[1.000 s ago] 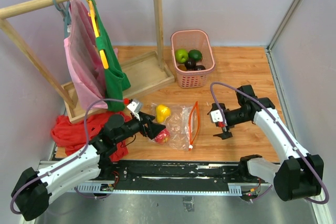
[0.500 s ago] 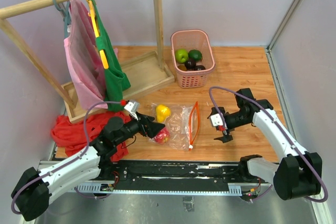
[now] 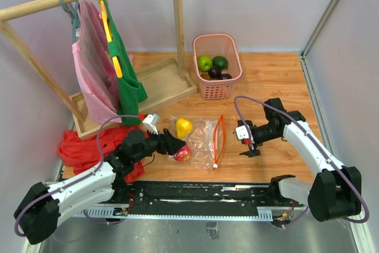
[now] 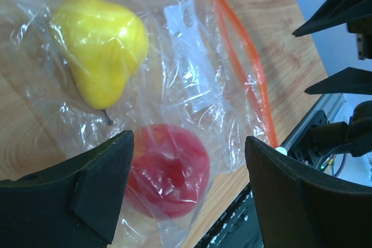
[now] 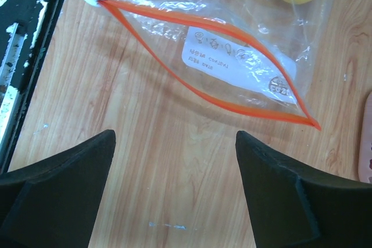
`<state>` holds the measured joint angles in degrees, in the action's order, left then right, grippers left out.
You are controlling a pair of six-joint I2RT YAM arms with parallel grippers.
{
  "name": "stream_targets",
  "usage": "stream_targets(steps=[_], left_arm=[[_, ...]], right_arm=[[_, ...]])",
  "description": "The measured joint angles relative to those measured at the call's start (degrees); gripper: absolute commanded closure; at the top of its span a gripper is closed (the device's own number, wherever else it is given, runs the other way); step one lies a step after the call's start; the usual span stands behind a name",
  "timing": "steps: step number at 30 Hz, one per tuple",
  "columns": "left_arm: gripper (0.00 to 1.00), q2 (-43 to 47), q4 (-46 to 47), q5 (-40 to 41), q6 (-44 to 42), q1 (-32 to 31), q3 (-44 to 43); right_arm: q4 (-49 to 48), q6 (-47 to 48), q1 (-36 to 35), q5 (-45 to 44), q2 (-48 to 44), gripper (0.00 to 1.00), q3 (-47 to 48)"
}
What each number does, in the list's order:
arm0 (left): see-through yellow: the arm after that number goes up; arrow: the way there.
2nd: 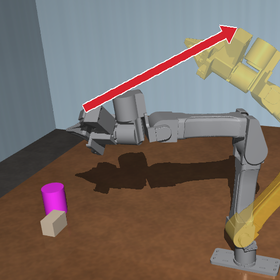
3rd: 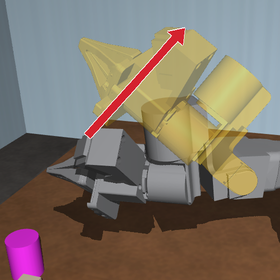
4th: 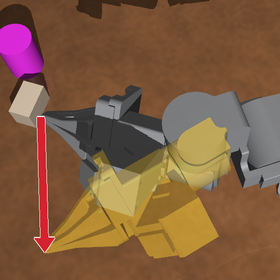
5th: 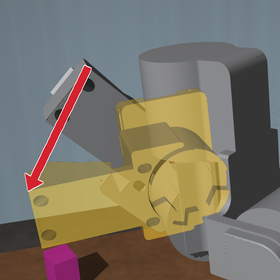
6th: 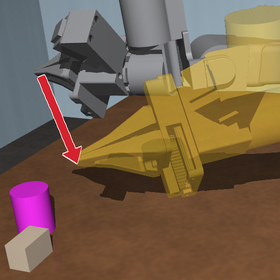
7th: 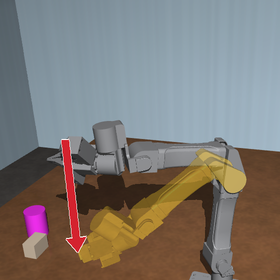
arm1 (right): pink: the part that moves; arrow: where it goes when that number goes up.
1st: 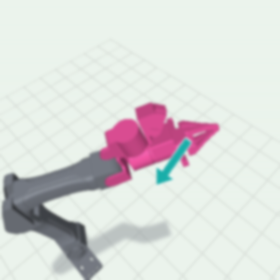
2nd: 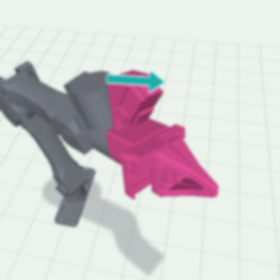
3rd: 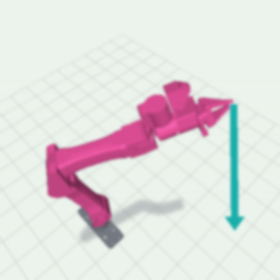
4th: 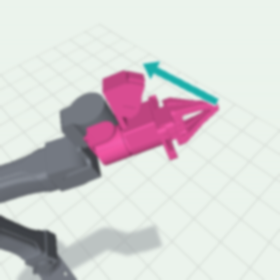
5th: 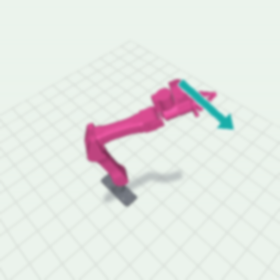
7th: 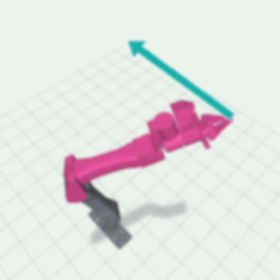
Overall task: Open the zip-top bag and remove the fake food
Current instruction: Pick up the fake fruit from the zipper food storage bag.
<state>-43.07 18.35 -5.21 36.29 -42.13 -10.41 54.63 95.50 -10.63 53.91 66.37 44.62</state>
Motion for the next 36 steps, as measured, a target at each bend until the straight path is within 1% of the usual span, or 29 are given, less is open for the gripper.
stream_targets(steps=[3, 6, 11, 12, 15, 16, 18, 19, 22, 26, 29, 32, 34, 35, 36], left_arm=[[0.2, -3.3, -2.6, 0.0, 1.5, 0.0, -1.6], [0.2, -6.3, -5.5, -0.1, 2.4, 0.0, -3.9], [0.2, -9.7, -9.7, -1.0, 2.8, 0.0, -6.8], [0.22, -9.9, -10.6, -1.1, 2.8, 0.0, -7.1], [0.27, -9.9, -13.0, -1.7, 2.8, 0.0, -7.5], [0.31, -9.9, -13.6, -2.0, 3.0, 0.0, -7.5], [0.36, -9.7, -14.8, -2.3, 3.4, 0.0, -7.5], [0.37, -9.5, -15.4, -2.5, 3.5, 0.0, -7.5], [0.37, -8.7, -16.6, -2.6, 3.9, 0.0, -7.5], [0.32, -7.5, -18.9, -2.4, 4.2, 0.0, -7.5], [0.34, -5.8, -21.0, -2.1, 4.3, 0.0, -7.5], [0.42, -4.5, -22.3, -1.9, 4.2, 0.2, -7.5], [0.46, -4.4, -22.9, -2.0, 4.5, 0.4, -7.5], [0.52, -4.4, -22.9, -2.2, 4.6, 0.5, -7.5], [0.55, -4.5, -22.8, -2.4, 4.8, 0.6, -7.5]], right_arm=[[-3.7, -3.5, -1.3, -0.1, -0.1, 0.29, 0.0], [-8.5, -8.4, -4.7, -0.3, -0.2, 0.43, -0.3], [-19.2, -20.8, -15.1, -3.0, -0.6, 0.66, -3.5], [-21.1, -23.0, -16.6, -3.5, -0.6, 0.7, -4.5], [-26.3, -29.1, -20.8, -6.3, -0.8, 0.78, -7.2], [-27.9, -30.7, -21.9, -7.5, -0.8, 0.8, -8.0], [-29.8, -32.3, -22.6, -9.2, -0.5, 0.82, -8.7], [-30.7, -32.8, -23.0, -10.0, -0.1, 0.82, -8.8], [-33.2, -33.9, -23.4, -11.7, 1.4, 0.82, -8.8], [-35.6, -34.0, -23.8, -12.0, 2.8, 0.82, -8.8], [-36.9, -34.0, -24.7, -12.0, 4.0, 0.81, -8.8], [-38.4, -34.0, -26.6, -12.0, 5.4, 0.81, -8.8], [-39.5, -34.1, -27.4, -12.0, 6.2, 0.8, -8.8], [-40.1, -34.1, -28.2, -12.1, 6.5, 0.8, -8.8], [-40.5, -34.1, -28.5, -12.2, 6.8, 0.8, -8.8]])
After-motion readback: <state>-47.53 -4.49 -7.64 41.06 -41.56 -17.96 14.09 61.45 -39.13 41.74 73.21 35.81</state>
